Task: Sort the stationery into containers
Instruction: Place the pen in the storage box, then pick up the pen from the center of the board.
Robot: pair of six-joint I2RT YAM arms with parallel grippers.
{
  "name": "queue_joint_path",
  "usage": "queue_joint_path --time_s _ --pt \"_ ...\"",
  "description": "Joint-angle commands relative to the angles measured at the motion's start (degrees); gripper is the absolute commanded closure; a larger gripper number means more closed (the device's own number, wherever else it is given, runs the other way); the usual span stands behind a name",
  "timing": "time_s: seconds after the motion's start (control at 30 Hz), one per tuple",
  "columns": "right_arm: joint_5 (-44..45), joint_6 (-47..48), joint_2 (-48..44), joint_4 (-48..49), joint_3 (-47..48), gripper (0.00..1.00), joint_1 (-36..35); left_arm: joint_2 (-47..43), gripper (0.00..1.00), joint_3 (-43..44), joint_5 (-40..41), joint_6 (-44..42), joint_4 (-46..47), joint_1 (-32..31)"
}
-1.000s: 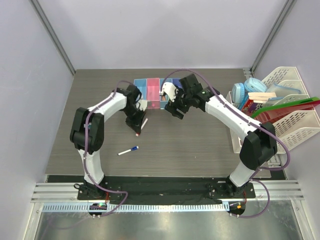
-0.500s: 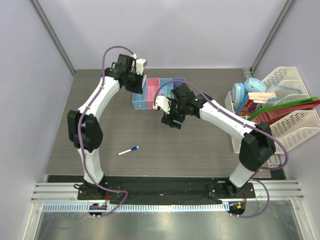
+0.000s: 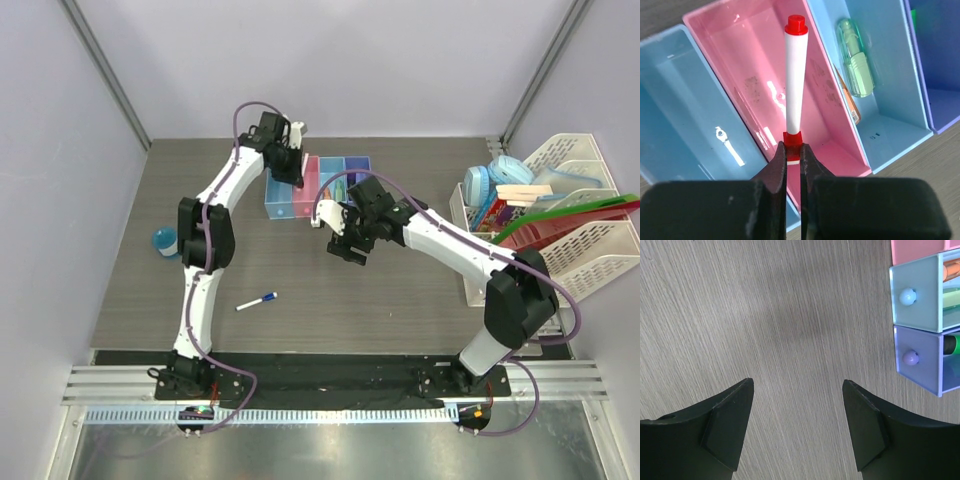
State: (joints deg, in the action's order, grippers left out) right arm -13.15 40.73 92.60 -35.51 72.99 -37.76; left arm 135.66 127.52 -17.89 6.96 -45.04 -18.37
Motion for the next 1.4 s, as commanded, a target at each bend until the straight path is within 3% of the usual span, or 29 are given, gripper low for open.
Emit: queue_joint_path --time_s 0.0,0.07,0.13,0.17,0.47,0.67,0.8,0.97,1.13,1.37 --pt "0.32 -0.39 -2.69 3.07 -0.57 0.23 0.05 0.31 0.86 2.99 -2.50 1.48 -0.58 -0.17" --pt "0.31 -0.47 -2.07 3.07 -0.39 0.23 0.05 0.40 0.72 2.56 -2.41 1.39 -0.58 -0.17" --pt "0.14 -0.39 -1.72 3.07 -0.04 0.22 -0.03 0.14 0.68 2.03 -2.41 1.13 -0.49 -0.17" --pt "-0.03 -0.39 -1.63 3.07 0.13 0.21 -0.04 -0.39 0.61 1.85 -2.50 1.21 -0.32 -0.17" --pt "0.66 1.19 1.17 3.07 1.27 0.13 -3.72 -7.59 0.44 1.07 -2.94 3.32 0.83 2.89" --pt "1.28 2.07 6.27 2.81 5.75 0.10 -7.68 -23.92 0.17 -11.31 0.39 0.87 2.50 11.67" --pt "1.19 2.34 13.02 2.64 12.15 0.07 -11.62 -36.22 0.02 -24.76 2.42 -3.78 3.11 18.18" --pt "1.98 4.79 20.68 1.33 18.75 0.06 -16.90 -51.61 0.00 -38.71 4.79 -10.20 0.83 27.84" --pt "0.93 5.85 29.02 -1.23 26.23 0.06 -21.12 -62.78 0.00 -50.07 8.05 -16.53 -1.10 33.47" --pt "-3.02 6.29 33.35 -2.81 29.23 0.07 -22.27 -72.54 0.00 -59.14 9.63 -19.18 -4.70 36.56"
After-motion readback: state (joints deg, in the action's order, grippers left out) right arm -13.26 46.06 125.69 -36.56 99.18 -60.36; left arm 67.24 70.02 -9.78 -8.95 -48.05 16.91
